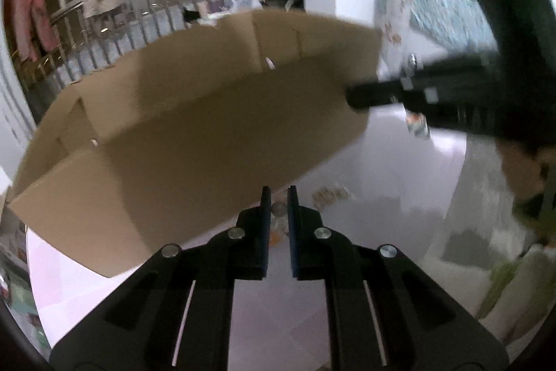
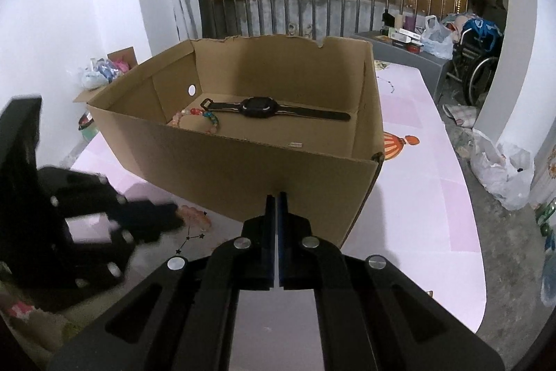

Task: Organize jewelry
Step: 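Withdraw both tools from the box back toward the pink bracelet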

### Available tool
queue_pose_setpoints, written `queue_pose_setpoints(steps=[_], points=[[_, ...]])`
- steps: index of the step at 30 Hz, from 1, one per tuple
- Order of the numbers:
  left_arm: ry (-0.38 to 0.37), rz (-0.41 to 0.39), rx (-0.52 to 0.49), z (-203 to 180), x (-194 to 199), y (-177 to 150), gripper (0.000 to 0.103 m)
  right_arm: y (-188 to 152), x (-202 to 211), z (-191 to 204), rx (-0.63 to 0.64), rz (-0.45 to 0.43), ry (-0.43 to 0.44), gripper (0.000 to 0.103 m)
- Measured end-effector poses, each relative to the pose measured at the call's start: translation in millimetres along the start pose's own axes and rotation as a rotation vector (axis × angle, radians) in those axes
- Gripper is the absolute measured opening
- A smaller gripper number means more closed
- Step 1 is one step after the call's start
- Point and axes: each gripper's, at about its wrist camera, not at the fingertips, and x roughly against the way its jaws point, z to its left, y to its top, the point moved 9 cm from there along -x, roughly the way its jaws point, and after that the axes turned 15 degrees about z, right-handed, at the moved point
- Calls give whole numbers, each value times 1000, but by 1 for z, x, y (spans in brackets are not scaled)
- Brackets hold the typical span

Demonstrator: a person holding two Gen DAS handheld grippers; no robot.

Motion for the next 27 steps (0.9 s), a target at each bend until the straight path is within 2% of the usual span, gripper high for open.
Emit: queue_pose_setpoints(steps=[2, 7, 11, 16, 22, 25, 26, 27], points=[[-19, -43, 51, 10, 14, 1, 8, 0, -1, 1, 1, 1, 5, 0], [-91, -71, 167, 29, 33, 4, 8, -2, -1, 3, 0, 4, 23, 0], [-166, -58, 299, 50, 34, -10, 8, -4, -2, 6, 2, 10, 47, 0], [-199, -9, 437, 85, 18, -35, 8, -9, -4, 9, 4, 27, 58, 0], [-87, 48, 455, 104, 9, -56, 9, -24, -10, 6, -1, 66, 68, 0], [-58, 30, 447, 104, 16, -56, 29, -34, -15, 5, 6, 95, 87, 4], [-39, 17, 439, 103, 19, -54, 34, -37, -16, 6, 11, 102, 95, 4], [-29, 8, 431, 103, 21, -53, 34, -40, -18, 9, 23, 115, 107, 4]])
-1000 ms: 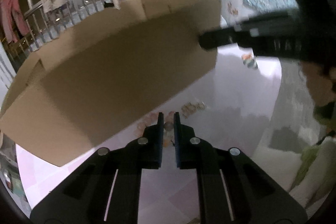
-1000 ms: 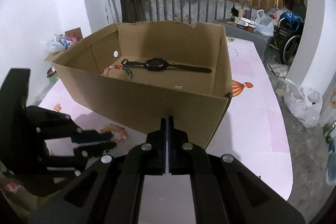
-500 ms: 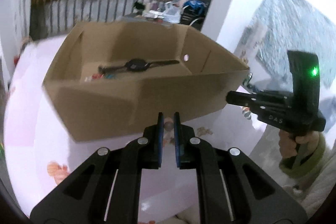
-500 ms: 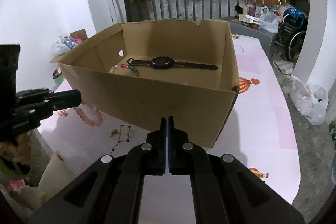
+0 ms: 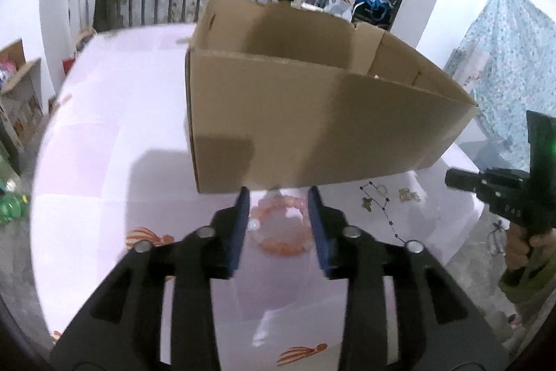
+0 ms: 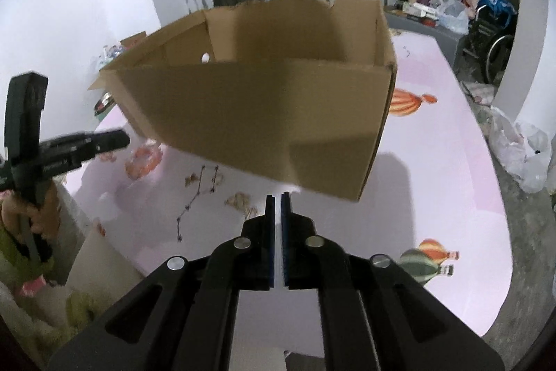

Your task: Organize jewelry

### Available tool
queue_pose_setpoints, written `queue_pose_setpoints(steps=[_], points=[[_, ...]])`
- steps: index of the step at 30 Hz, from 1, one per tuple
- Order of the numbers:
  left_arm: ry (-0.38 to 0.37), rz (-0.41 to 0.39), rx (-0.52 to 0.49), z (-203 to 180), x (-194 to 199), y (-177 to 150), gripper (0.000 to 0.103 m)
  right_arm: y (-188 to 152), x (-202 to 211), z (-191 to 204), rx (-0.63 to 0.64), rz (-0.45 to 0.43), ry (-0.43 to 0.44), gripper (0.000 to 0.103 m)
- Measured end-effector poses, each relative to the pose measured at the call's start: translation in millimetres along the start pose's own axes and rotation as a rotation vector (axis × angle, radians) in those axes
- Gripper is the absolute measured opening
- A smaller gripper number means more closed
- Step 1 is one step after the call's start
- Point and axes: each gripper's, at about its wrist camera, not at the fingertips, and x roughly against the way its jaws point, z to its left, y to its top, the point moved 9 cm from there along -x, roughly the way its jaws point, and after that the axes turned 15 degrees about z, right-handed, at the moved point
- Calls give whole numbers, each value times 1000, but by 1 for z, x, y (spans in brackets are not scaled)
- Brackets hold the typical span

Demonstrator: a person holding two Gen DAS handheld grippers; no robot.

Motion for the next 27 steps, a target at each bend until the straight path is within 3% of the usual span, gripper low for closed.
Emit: queue_pose_setpoints(steps=[4, 7, 10, 18, 27], points=[[-10, -30, -58, -19, 11, 7, 34, -6, -10, 8, 47, 28, 19, 7], [-10, -25, -135, -41, 7, 6, 34, -5, -18, 16, 90, 36, 23, 14], [-11, -6, -194, -59, -2, 2, 34, -3, -25, 19, 123, 43, 8, 15], [-57, 44, -232, -85, -26, -3, 34, 8, -34, 27, 207, 39, -7, 15], [-60, 59, -252, -91, -41, -1, 34, 13, -36, 22, 220, 58, 47, 4]])
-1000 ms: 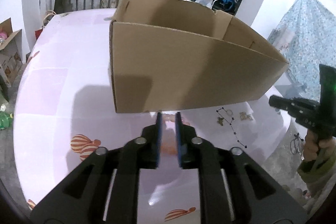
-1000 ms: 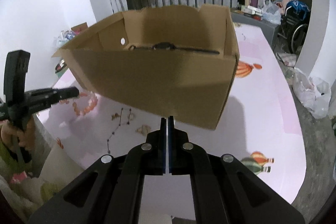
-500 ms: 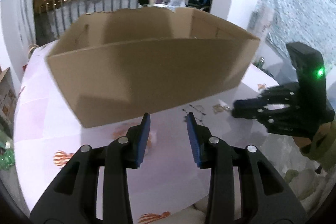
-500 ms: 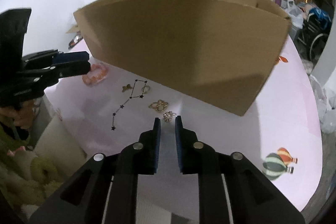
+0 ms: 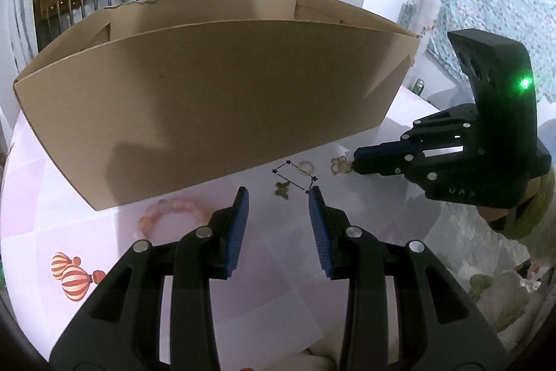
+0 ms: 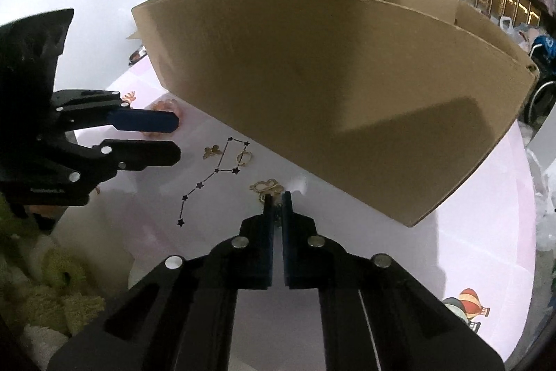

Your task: Organize jewelry

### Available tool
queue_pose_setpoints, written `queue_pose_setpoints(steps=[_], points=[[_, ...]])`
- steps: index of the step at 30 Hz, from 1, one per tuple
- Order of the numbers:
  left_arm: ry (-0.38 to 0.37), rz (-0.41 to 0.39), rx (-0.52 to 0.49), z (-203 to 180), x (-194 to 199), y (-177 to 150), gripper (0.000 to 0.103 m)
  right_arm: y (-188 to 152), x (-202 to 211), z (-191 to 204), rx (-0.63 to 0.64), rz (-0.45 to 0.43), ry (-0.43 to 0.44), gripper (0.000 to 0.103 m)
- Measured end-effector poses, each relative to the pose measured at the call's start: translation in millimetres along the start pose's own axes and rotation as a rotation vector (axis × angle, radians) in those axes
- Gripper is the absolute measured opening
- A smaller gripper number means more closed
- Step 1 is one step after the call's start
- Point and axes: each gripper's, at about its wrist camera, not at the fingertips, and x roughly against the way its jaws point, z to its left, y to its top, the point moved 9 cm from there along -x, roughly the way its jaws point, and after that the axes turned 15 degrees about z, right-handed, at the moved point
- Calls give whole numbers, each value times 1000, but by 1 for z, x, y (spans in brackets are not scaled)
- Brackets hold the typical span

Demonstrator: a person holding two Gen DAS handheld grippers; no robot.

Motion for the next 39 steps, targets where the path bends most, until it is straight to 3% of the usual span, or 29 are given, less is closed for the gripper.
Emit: queue_pose_setpoints(steps=[10, 17, 27, 39], points=[[76, 24, -80, -9, -14, 3, 33, -10, 6, -14, -103, -15, 19, 4], [116, 57, -99, -7, -27, 6, 17, -10, 5, -14, -120, -23, 28, 4], [109, 76, -102, -4, -29, 12, 7, -10, 6, -15, -132, -30, 30, 4], [98, 68, -85, -4, -28, 10, 5, -12, 6, -15, -135, -37, 32, 4]])
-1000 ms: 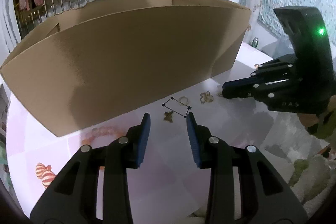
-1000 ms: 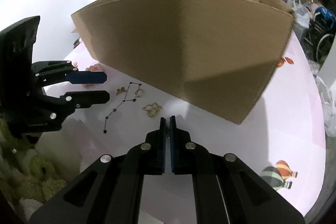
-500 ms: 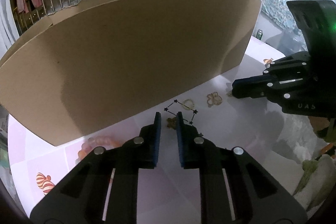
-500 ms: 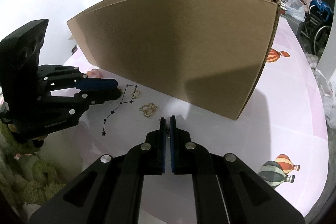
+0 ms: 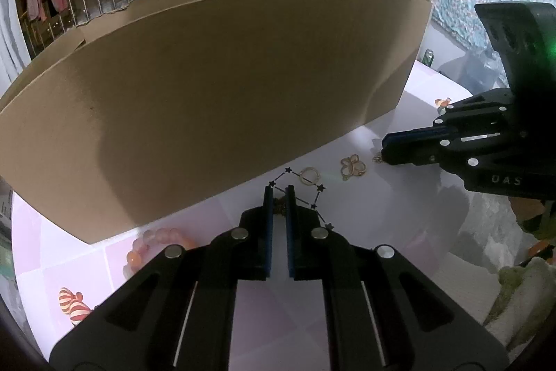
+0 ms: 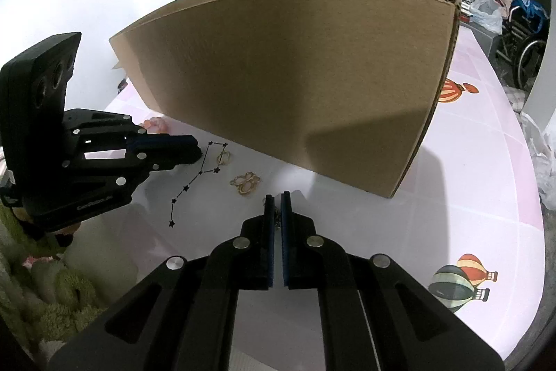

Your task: Organize jewelry

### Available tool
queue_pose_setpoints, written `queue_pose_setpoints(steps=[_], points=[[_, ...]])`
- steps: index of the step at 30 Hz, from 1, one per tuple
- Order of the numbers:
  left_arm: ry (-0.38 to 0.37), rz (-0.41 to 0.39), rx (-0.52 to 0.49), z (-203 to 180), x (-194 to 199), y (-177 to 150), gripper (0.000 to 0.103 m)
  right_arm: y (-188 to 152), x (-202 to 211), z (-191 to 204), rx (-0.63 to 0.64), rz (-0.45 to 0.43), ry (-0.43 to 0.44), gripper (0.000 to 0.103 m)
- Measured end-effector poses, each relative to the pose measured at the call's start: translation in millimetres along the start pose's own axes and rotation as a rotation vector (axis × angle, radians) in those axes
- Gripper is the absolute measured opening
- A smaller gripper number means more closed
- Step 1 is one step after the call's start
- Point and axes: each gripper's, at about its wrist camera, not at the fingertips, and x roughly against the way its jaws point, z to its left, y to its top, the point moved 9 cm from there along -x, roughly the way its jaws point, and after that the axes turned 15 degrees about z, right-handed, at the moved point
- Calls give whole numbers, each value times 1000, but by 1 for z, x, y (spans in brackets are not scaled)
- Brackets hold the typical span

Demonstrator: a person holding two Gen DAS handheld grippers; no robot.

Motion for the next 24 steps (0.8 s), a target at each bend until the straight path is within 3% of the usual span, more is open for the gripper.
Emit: queue_pose_setpoints(steps=[10, 24], points=[[-2, -45, 20, 1, 19, 0, 5, 1, 10, -1, -11, -20, -3, 3], [24, -139, 54, 5, 69, -5, 5, 7, 57, 4, -10, -134, -20, 3]])
